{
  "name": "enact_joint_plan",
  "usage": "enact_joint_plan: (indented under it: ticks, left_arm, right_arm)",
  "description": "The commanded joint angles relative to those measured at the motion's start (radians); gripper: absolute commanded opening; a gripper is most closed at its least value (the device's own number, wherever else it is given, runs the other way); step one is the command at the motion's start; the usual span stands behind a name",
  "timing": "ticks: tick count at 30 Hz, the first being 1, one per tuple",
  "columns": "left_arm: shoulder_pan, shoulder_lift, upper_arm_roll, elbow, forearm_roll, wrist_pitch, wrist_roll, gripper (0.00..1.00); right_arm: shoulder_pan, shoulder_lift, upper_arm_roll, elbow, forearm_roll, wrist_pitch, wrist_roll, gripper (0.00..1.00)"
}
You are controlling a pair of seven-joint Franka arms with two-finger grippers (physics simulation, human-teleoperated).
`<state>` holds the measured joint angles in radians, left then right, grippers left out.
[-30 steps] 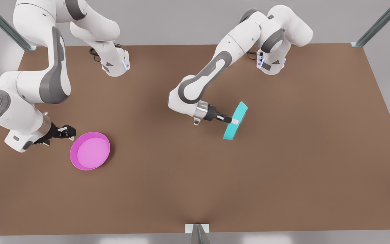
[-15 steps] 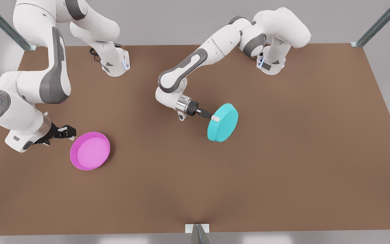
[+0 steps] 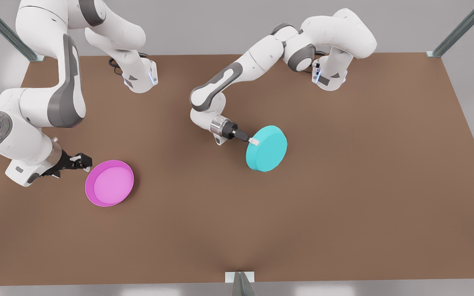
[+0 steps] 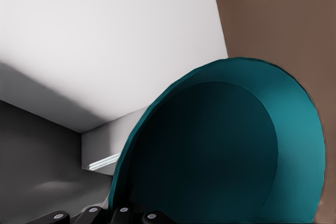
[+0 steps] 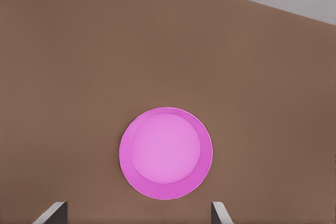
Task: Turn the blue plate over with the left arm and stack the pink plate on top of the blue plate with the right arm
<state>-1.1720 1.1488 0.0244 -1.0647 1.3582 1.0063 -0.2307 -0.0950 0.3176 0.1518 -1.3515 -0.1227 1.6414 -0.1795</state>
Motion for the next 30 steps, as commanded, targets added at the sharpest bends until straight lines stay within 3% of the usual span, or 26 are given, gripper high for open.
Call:
enact_joint_plan:
  ticks: [1, 6, 7, 8, 14, 18, 22, 23, 25, 26, 28, 30]
  left_arm:
    - [0.000, 0.002, 0.000, 0.000, -0.024, 0.000, -0.001, 0.21]
    - [-0.002, 0.022, 0.000, 0.032, -0.025, 0.001, -0.018, 0.21]
    - [0.000, 0.022, -0.001, 0.032, -0.025, 0.006, -0.024, 0.73]
    - [0.000, 0.022, -0.006, 0.034, -0.028, 0.012, -0.038, 1.00]
    - [-0.020, 0.028, -0.008, 0.034, -0.031, -0.009, -0.044, 1.00]
    - [-0.040, 0.029, -0.023, 0.052, -0.132, -0.005, -0.045, 1.00]
    - [-0.037, 0.034, -0.070, 0.084, -0.225, 0.034, -0.065, 1.00]
    - [-0.037, 0.034, -0.072, 0.094, -0.260, 0.054, -0.065, 1.00]
    - [-0.034, 0.037, -0.072, 0.115, -0.332, 0.067, -0.085, 1.00]
    - [-0.032, 0.037, -0.072, 0.121, -0.369, 0.075, -0.104, 1.00]
    - [-0.031, 0.037, -0.070, 0.135, -0.442, 0.083, -0.165, 1.00]
    - [-0.032, 0.039, -0.072, 0.137, -0.487, 0.089, -0.211, 1.00]
  right_arm:
    - [0.000, 0.000, 0.000, 0.000, 0.000, 0.000, 0.000, 1.00]
    - [-0.009, 0.001, -0.005, 0.000, -0.003, 0.000, 0.000, 1.00]
    - [-0.009, 0.001, -0.006, 0.000, -0.003, 0.000, 0.000, 1.00]
    - [-0.012, 0.001, -0.008, 0.000, -0.005, 0.000, 0.000, 1.00]
    - [-0.002, 0.001, -0.003, 0.051, -0.015, -0.002, -0.009, 1.00]
    - [0.020, 0.139, 0.003, 0.037, -0.014, -0.002, 0.003, 1.00]
    - [-0.023, 0.161, -0.006, 0.054, 0.003, -0.025, -0.151, 1.00]
    - [-0.115, 0.175, -0.021, 0.035, 0.135, -0.009, -0.277, 1.00]
    - [-0.114, 0.219, -0.158, -0.032, 0.149, 0.146, -0.281, 1.00]
    - [-0.124, 0.256, -0.164, -0.026, 0.176, 0.158, -0.281, 1.00]
    - [-0.149, 0.348, -0.259, -0.037, 0.360, 0.190, -0.261, 1.00]
    - [-0.149, 0.365, -0.265, -0.067, 0.414, 0.190, -0.262, 1.00]
